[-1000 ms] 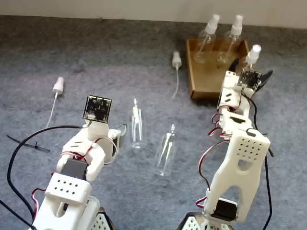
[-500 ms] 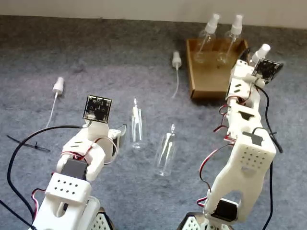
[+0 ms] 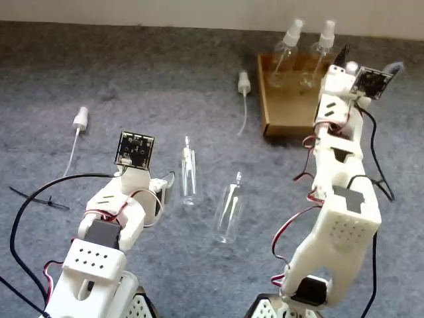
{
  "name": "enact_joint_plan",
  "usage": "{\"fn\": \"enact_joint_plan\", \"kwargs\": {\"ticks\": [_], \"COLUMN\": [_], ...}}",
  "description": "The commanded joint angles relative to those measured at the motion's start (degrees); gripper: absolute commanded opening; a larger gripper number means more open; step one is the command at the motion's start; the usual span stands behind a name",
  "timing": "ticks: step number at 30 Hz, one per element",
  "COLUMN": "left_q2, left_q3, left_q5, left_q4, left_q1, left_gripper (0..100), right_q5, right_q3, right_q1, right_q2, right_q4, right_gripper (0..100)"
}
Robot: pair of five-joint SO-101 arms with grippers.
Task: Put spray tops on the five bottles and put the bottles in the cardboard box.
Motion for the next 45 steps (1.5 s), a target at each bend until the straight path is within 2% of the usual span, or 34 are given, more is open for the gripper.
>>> {"fn": "enact_joint_plan", "kwargs": {"ticks": [1,9,22,26,36,40,45], "left_q2": [-0.2,-0.2,-0.5,-0.5,-0.6,-0.6,-0.6], "left_q3": [-0.5,-0.5,0.5,0.6,0.7,0.7,0.7], "left_q5": [-0.4,-0.4,-0.5,-0.4,-0.5,-0.5,-0.5], "left_q4": [-1.1,-1.0,-1.1,-1.1,-1.1,-1.1,-1.1], "left_q1": [1.4,1.2,1.2,1.2,1.1,1.1,1.1], "left_gripper": [18,18,18,18,18,18,18], "right_q5": [2.2,3.1,2.7,2.6,2.7,2.7,2.7], "right_q3": [-0.7,-0.8,-0.8,-0.8,1.7,10.9,30.6], "right_q1": [-2.2,-2.4,-2.8,-2.8,-2.7,-2.8,-2.5], "right_q2": [-4.3,-5.6,-24.7,-34.9,-67.1,-81.1,-97.3], "right_q4": [0.0,0.0,16.8,28.8,70.8,86.6,94.6], "right_gripper": [41.1,41.1,41.1,41.1,41.1,41.1,41.1]}}
